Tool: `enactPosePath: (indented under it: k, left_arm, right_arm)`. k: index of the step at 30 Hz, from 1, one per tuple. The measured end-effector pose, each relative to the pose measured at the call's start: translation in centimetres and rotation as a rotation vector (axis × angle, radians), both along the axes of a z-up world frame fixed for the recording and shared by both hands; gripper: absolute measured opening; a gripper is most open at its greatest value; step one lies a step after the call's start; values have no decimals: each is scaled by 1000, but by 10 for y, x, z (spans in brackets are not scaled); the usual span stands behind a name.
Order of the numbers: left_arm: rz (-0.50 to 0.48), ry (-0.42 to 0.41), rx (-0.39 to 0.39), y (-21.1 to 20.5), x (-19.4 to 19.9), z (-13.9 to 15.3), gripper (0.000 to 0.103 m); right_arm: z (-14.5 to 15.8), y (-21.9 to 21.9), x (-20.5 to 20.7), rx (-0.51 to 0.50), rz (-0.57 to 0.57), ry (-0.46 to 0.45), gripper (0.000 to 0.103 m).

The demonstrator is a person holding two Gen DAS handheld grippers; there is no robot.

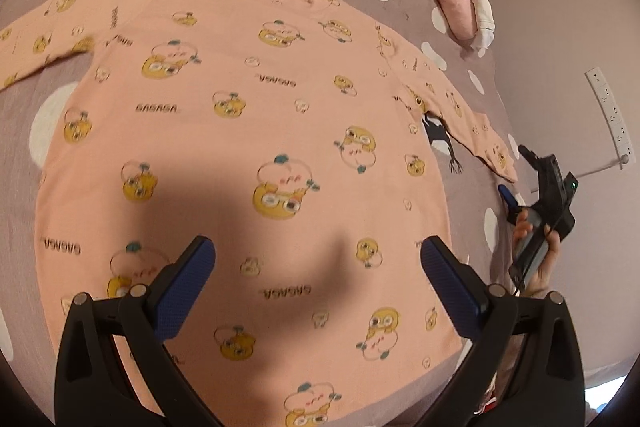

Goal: Fold small clothes
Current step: 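Grasp the peach shirt's sleeve cuff with the right gripper and fold it across the body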

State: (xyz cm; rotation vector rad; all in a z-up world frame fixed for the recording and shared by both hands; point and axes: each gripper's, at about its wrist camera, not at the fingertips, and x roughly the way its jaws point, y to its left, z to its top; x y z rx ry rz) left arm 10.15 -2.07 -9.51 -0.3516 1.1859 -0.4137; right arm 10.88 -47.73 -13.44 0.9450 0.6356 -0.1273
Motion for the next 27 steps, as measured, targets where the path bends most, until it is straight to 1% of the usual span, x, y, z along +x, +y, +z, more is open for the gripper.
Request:
enactPosePath:
  k: [2,6,8,9,10,11,12,13,14,16,17,18,20,22,24,27]
  left_arm:
    - [-5,-5,4,-4,4,0,103]
    - [-14,-7,22,-10,9,-2,103]
    - [-16,-2,29,-12,11,-4,103]
    - [-14,0,32,-12,12,-5,103]
    - [-12,1,33,-12,13,-6,103]
    - [-9,2,31,-11,14,-6,103]
    - [-7,2,30,-10,14,-6,103]
    - [-2,1,30,-9,15,-6,103]
    - [2,-1,31,-8,15,-5,103]
    - [12,-5,38,-5,15,-4,103]
    - [21,-5,45,-3,16,-3,103]
    - [30,-4,52,-1,16,-2,103]
    - [56,-3,80,5,17,-1,103]
    - [76,-14,101,12,16,2,103]
    - [92,-38,118,20,14,7,102]
    - [109,-60,120,32,12,14,102]
  right_arm:
    - [0,-7,8,9,-26,-15,102]
    - [-2,-21,17,60,-73,-61,102]
    - [-3,-27,19,78,-96,-78,98]
    - [-3,-28,19,74,-107,-75,91]
    - [-3,-29,20,71,-112,-72,80]
    - [-4,-30,21,67,-118,-66,74]
    - [-6,-32,20,66,-129,-52,62]
    - [-10,-35,19,69,-144,-27,53]
    - [-12,-36,21,71,-149,-18,48]
    - [-14,-40,17,74,-161,1,29]
    - [-15,-42,17,70,-166,15,24]
    - [-15,-43,16,59,-175,34,13]
    - [-14,-44,15,48,-180,51,9]
    - [-4,-40,15,24,-164,42,7]
    - [15,-30,18,-33,-125,23,7]
    - [49,-10,30,-140,-65,22,7]
